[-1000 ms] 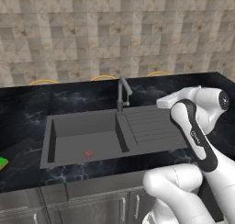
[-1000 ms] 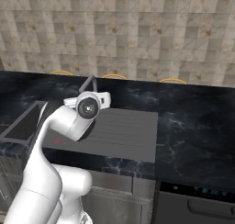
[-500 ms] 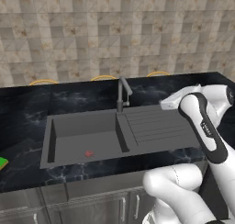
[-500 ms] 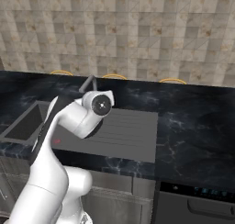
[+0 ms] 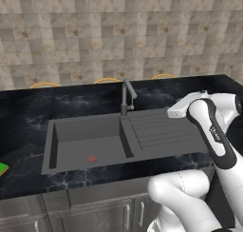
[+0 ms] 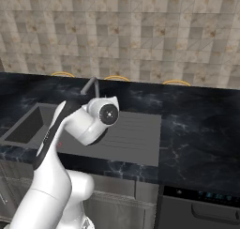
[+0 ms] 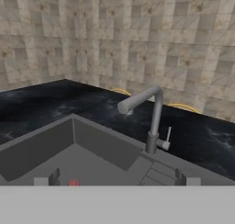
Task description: Soak the sponge with water for a few seconds and then drop it inside the sink.
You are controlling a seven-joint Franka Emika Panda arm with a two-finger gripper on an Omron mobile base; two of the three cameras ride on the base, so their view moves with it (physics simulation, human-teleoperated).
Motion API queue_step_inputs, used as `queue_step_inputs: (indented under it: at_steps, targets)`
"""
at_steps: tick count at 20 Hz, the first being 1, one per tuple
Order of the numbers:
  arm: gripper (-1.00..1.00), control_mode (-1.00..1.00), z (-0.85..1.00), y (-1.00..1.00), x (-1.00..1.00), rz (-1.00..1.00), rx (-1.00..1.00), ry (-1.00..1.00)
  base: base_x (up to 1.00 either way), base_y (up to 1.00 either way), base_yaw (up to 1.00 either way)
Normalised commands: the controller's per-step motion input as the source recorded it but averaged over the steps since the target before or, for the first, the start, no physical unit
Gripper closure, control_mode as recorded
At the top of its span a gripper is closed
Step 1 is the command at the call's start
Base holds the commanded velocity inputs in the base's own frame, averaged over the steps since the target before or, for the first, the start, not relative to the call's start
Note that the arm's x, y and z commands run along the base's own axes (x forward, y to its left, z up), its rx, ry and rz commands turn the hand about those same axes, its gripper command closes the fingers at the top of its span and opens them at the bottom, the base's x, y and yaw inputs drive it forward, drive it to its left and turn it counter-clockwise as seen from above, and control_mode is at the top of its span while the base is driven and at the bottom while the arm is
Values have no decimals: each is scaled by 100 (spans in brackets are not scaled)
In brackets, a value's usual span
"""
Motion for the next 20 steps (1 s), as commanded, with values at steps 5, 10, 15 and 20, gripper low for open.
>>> queue_step_inputs:
  at_steps: [5, 10, 15, 20]
  targets:
    - [-100, -100, -24, 0, 8, 0, 0, -4, 0, 0, 0]
    - [-100, -100, -8, 4, 11, 0, 0, -3, 0, 0, 0]
    - [-100, -100, 0, 2, 7, 0, 0, -3, 0, 0, 0]
    - [-100, -100, 0, 1, 21, 0, 2, 0, 0, 0, 0]
